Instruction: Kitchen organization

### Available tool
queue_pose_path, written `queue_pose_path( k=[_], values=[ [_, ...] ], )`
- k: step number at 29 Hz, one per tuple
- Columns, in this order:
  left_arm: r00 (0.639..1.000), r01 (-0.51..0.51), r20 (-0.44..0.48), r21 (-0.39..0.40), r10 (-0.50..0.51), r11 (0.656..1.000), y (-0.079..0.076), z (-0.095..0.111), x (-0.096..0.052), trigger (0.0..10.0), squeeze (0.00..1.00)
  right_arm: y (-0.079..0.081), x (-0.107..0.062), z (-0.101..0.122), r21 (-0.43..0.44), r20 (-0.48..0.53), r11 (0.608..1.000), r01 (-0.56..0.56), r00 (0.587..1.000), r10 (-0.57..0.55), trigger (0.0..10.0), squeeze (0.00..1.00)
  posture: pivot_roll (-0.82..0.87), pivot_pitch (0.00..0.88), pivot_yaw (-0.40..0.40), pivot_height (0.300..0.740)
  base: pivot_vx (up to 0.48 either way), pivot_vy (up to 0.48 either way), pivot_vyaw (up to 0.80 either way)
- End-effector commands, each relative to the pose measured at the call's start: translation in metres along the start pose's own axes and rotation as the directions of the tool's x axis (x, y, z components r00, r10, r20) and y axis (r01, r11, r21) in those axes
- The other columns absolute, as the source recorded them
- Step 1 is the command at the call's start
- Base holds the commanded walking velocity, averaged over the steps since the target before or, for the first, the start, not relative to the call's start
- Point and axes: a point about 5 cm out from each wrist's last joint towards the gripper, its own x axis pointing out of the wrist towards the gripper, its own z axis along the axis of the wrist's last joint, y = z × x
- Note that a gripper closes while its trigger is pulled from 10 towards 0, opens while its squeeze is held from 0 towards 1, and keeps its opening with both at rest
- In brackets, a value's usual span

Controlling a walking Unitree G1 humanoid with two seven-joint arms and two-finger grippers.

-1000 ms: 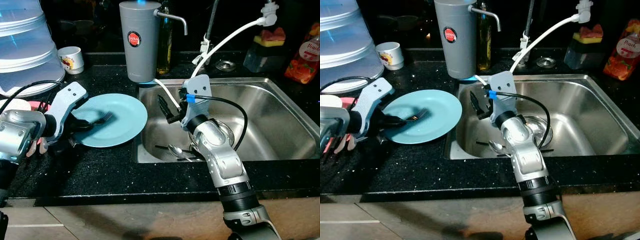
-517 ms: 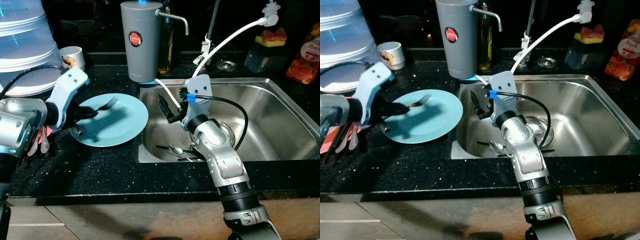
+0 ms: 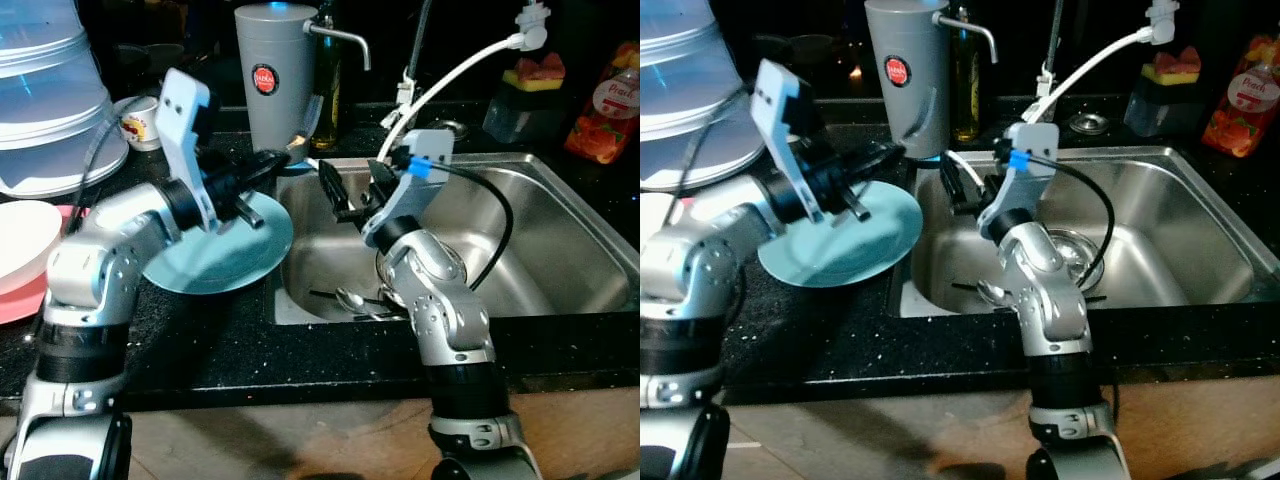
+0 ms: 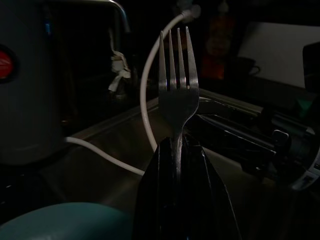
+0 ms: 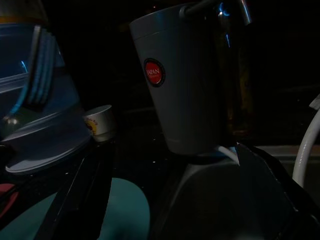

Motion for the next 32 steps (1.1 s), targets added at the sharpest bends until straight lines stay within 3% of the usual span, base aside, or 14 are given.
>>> queue_pose_path(
  k=[1, 7, 8, 9, 10, 12, 20, 32],
  values=[
    [1.000, -0.010, -0.003, -0.024, 0.010, 1.000, -0.001, -0.003, -0.004, 0.0, 0.00, 0.003, 0.002, 0.008, 0.021, 0.018, 1.000, -0.014, 1.000, 0.014, 10.0, 1.00, 0.04, 0.000, 0.005, 0.740, 0.000, 0.000, 0.00],
    [0.998, -0.057, -0.017, 0.028, 0.057, 0.998, 0.000, -0.004, -0.007, 0.0, 0.00, 0.007, 0.004, 0.012, 0.048, 0.012, 0.998, -0.033, 0.999, 0.033, 10.0, 1.00, 0.05, 0.000, 0.004, 0.740, 0.000, 0.000, 0.00],
    [0.998, -0.059, -0.024, 0.041, 0.060, 0.997, -0.001, -0.005, -0.007, 0.0, 0.00, 0.009, 0.004, 0.013, 0.066, 0.012, 0.997, -0.039, 0.999, 0.039, 10.0, 0.67, 0.05, 0.000, 0.005, 0.740, 0.000, 0.000, 0.00],
    [0.998, -0.060, -0.031, 0.053, 0.062, 0.997, -0.001, -0.006, -0.007, 0.0, 0.00, 0.010, 0.004, 0.014, 0.083, 0.012, 0.996, -0.044, 0.999, 0.043, 10.0, 0.08, 0.05, 0.000, 0.005, 0.740, 0.000, 0.000, 0.00],
    [0.997, -0.060, -0.040, 0.066, 0.063, 0.996, -0.003, -0.008, -0.007, 0.0, 0.00, 0.012, 0.004, 0.015, 0.117, 0.015, 0.992, -0.052, 0.999, 0.051, 10.0, 0.00, 0.05, 0.000, 0.007, 0.740, 0.000, 0.000, 0.00],
    [0.997, -0.050, -0.061, 0.086, 0.055, 0.995, -0.007, -0.011, -0.006, 0.0, 0.00, 0.017, 0.004, 0.021, 0.188, 0.030, 0.978, -0.088, 0.996, 0.084, 10.0, 0.00, 0.05, 0.000, 0.007, 0.740, 0.000, 0.000, 0.00],
    [0.996, -0.043, -0.070, 0.098, 0.050, 0.994, -0.010, -0.013, -0.004, 0.0, 0.00, 0.027, 0.003, 0.024, 0.203, 0.014, 0.965, -0.164, 0.986, 0.164, 10.0, 0.00, 0.04, 0.000, 0.008, 0.740, 0.000, 0.000, 0.00],
    [0.993, -0.080, -0.079, 0.108, 0.089, 0.991, -0.007, -0.017, -0.004, 0.0, 0.00, 0.035, 0.002, 0.033, 0.315, 0.027, 0.917, -0.245, 0.968, 0.250, 10.0, 0.00, 0.04, 0.000, 0.004, 0.740, 0.000, 0.000, 0.00]
  ],
)
